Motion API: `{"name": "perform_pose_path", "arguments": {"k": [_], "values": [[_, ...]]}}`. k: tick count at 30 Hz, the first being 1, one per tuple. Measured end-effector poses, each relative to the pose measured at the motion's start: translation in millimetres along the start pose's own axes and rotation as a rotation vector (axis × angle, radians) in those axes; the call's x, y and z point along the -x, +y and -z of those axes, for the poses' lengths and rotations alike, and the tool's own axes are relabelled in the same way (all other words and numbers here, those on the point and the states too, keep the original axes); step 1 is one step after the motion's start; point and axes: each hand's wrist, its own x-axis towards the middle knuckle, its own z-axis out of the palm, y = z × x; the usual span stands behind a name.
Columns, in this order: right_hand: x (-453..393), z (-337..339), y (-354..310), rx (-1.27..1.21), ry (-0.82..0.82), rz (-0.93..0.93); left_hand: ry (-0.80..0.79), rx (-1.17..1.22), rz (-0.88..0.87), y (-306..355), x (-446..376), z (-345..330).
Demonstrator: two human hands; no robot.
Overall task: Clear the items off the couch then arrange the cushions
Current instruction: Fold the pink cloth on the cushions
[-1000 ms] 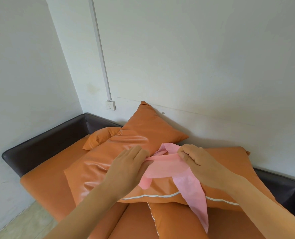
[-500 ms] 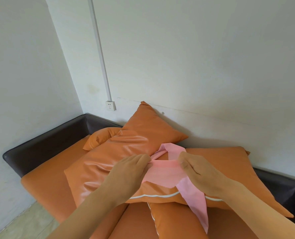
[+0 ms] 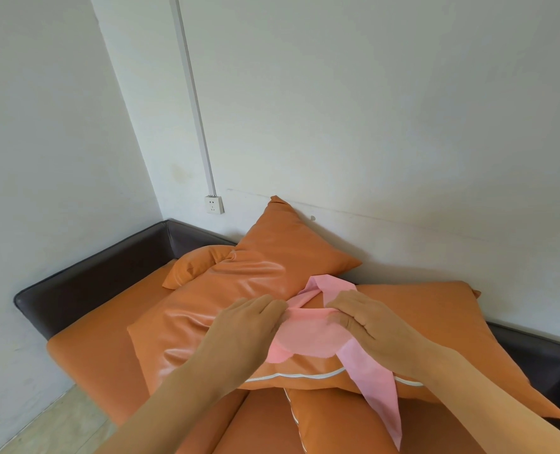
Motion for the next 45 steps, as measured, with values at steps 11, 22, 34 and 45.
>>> {"name": "perform_pose_path", "arguments": {"k": [11, 22, 34, 45], "values": [[2, 6, -6, -0.089, 0.161, 0.010, 0.004, 0.038, -0.004, 3, 5, 8], [10, 8, 2, 0.054, 0.067, -0.045, 0.009, -0.182, -0.173, -9, 7, 1], [15, 19, -6, 0.400, -0.145, 0.096, 0.046, -0.107, -0.218, -8, 11, -1], [23, 8, 5, 0.500, 0.028, 0.309, 0.046, -0.143, -0.254, -4, 23, -6]]}}
